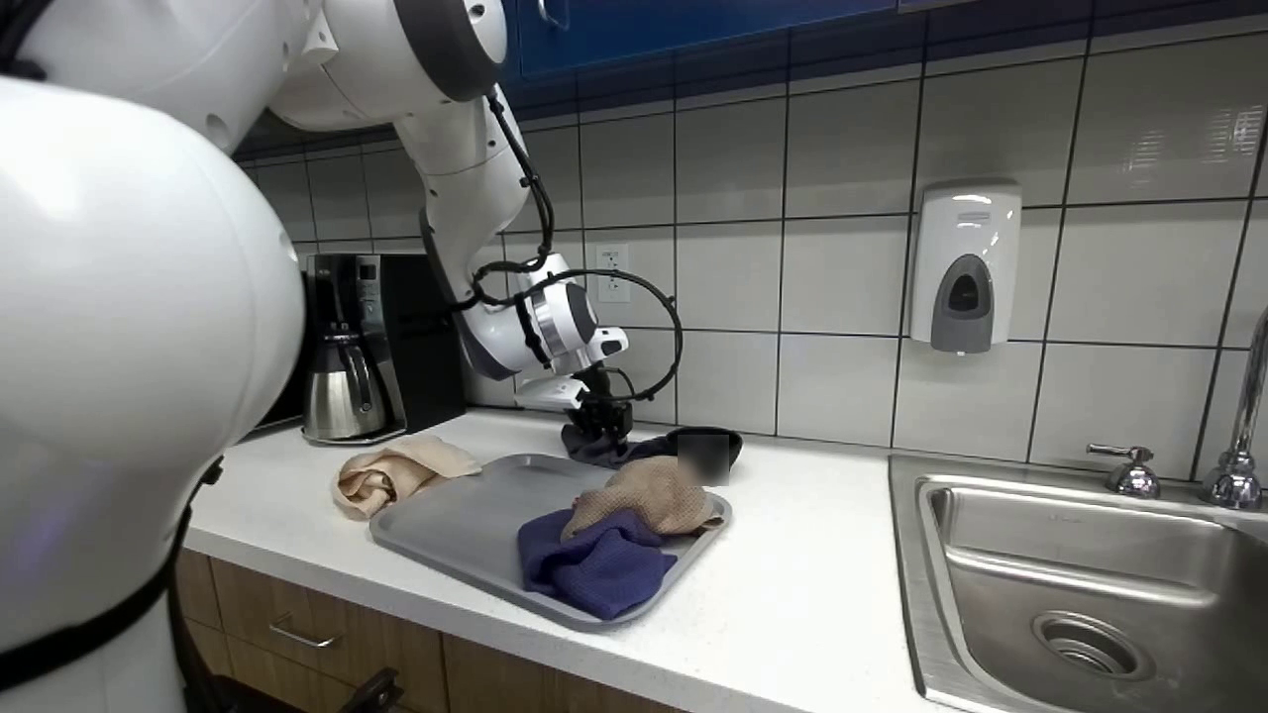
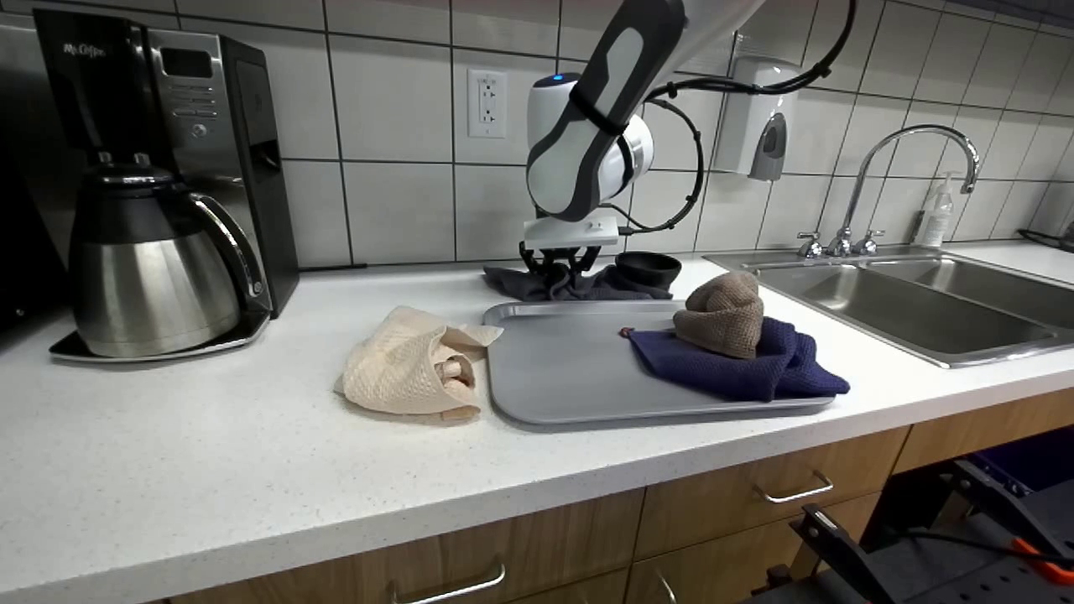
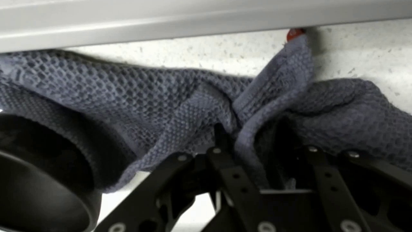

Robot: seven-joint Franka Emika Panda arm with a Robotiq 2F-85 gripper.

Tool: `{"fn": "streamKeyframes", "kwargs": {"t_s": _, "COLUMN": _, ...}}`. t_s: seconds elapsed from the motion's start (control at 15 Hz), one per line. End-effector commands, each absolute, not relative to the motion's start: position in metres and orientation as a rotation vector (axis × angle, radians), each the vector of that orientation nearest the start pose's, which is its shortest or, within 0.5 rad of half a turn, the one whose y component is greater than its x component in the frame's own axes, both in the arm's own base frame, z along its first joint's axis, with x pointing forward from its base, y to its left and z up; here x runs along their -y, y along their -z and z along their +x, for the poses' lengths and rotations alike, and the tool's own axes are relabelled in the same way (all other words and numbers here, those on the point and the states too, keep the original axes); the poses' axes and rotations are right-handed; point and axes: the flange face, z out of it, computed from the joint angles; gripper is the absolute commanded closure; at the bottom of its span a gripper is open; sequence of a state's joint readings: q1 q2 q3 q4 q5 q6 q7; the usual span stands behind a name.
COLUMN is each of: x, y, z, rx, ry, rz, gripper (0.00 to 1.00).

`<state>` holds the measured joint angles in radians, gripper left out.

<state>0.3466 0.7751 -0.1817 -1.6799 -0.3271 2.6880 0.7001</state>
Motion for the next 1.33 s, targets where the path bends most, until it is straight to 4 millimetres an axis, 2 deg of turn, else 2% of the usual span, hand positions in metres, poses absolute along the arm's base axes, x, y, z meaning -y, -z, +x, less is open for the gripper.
{"fn": "streamKeyframes", "kwargs": {"t_s": 0.0, "x": -0.139, "y": -0.184, "z": 0.688, "rx": -0.303, "ry": 0.537, "rz": -3.269, "gripper": 0.88}}
{"fn": "streamKeyframes", "kwargs": {"t_s": 0.07, "x": -0.139, "y": -0.184, "z": 0.688, "rx": -0.304, "ry": 0.538, "rz": -3.268, "gripper": 0.97}}
{"fn": "streamKeyframes", "kwargs": {"t_s": 0.13, "x": -0.138, "y": -0.184, "z": 0.688, "rx": -0.304, "ry": 0.537, "rz": -3.269, "gripper": 0.99}}
{"fn": "streamKeyframes", "kwargs": {"t_s": 0.6, "x": -0.137, "y": -0.189, "z": 0.687, "rx": -0.31, "ry": 0.544, "rz": -3.262, "gripper": 0.98}}
{"fn": "streamKeyframes", "kwargs": {"t_s": 1.27, "x": -0.135, "y": -0.252, "z": 0.683, "rx": -0.269, "ry": 0.676, "rz": -3.192, "gripper": 0.98}}
